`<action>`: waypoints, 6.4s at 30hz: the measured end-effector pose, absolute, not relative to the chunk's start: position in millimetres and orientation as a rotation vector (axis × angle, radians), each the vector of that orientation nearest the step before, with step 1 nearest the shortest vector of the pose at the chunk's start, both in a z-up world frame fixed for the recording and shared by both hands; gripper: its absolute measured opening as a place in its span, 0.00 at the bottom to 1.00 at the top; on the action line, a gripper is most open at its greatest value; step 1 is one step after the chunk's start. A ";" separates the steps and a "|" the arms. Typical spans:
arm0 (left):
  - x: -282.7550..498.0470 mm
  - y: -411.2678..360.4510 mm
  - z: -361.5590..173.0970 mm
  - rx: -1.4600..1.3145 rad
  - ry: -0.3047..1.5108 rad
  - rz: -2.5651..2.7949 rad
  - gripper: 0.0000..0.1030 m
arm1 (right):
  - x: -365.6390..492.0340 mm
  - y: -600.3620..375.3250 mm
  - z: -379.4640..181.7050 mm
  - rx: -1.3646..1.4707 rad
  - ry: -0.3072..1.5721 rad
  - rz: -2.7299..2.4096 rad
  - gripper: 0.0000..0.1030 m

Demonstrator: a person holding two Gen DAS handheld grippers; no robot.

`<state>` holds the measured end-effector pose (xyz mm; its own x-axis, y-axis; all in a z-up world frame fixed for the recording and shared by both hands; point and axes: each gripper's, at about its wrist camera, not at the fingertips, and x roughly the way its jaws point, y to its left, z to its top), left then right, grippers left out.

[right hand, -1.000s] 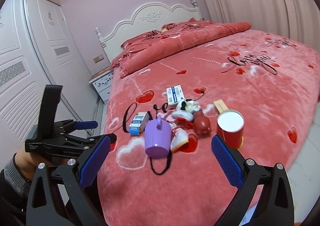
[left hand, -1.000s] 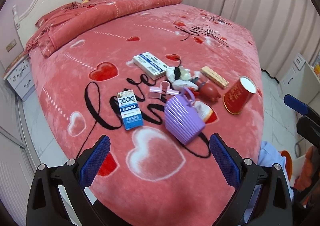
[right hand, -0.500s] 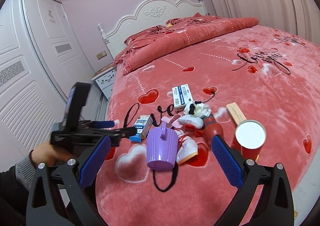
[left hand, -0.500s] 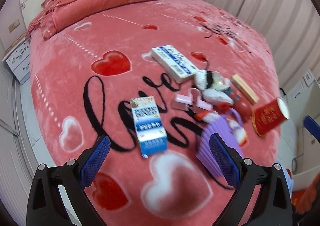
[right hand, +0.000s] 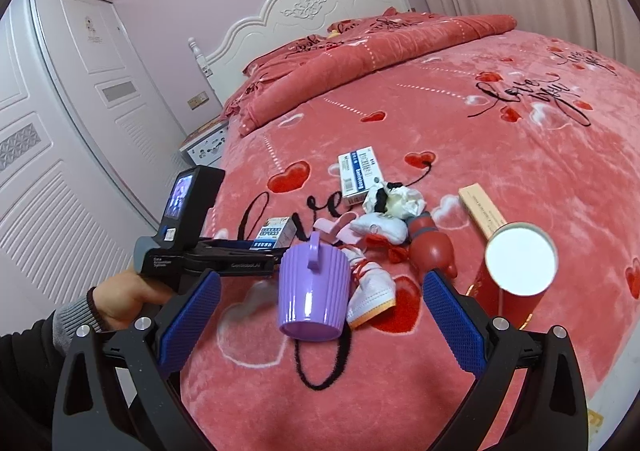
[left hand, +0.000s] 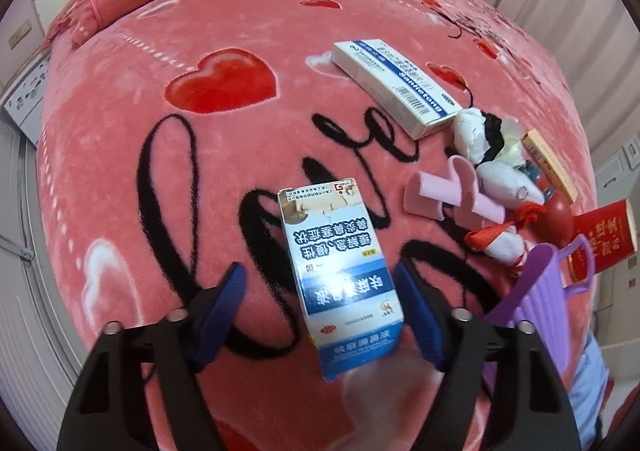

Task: Collect trash
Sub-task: 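Lower the left tool onto the white-blue medicine carton and close it, then grasp the red paper cup with the right tool while the left holds the carton, then carry the carton and red cup over the orange bin with both tools, then open both tools to drop the cup and carton into the orange bin, then move both tools back over the bed toward the remaining items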

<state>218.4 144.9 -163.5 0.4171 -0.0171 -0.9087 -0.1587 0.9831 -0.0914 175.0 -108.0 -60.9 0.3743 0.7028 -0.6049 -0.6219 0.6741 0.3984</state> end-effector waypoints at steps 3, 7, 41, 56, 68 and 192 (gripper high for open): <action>220.5 149.0 -165.8 -0.144 1.154 0.061 0.54 | 175.5 -101.3 -66.0 0.113 0.852 0.867 0.95; 220.7 147.0 -160.4 -0.084 1.149 0.020 0.46 | 174.0 -101.3 -64.1 0.115 0.847 0.862 0.94; 219.7 -11.3 -104.1 0.060 1.056 -0.378 0.44 | 237.1 -188.3 -104.2 0.052 0.856 0.677 0.83; 227.0 -18.1 -110.8 0.050 1.075 -0.405 0.44 | 242.6 -184.3 -118.7 0.050 0.891 0.733 0.54; 159.6 -55.1 -60.1 0.084 0.975 -0.457 0.44 | 148.5 -244.7 -38.6 0.188 0.793 0.723 0.54; 100.1 -86.7 -39.2 0.204 0.906 -0.311 0.92 | 68.8 -286.2 -15.3 0.138 0.787 0.610 0.70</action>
<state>100.1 -86.7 -39.2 0.5771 -0.1782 -0.7970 0.3484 0.9364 0.0430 68.8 -286.2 -15.3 0.5447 0.5617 -0.6227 -0.4622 0.8207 0.3359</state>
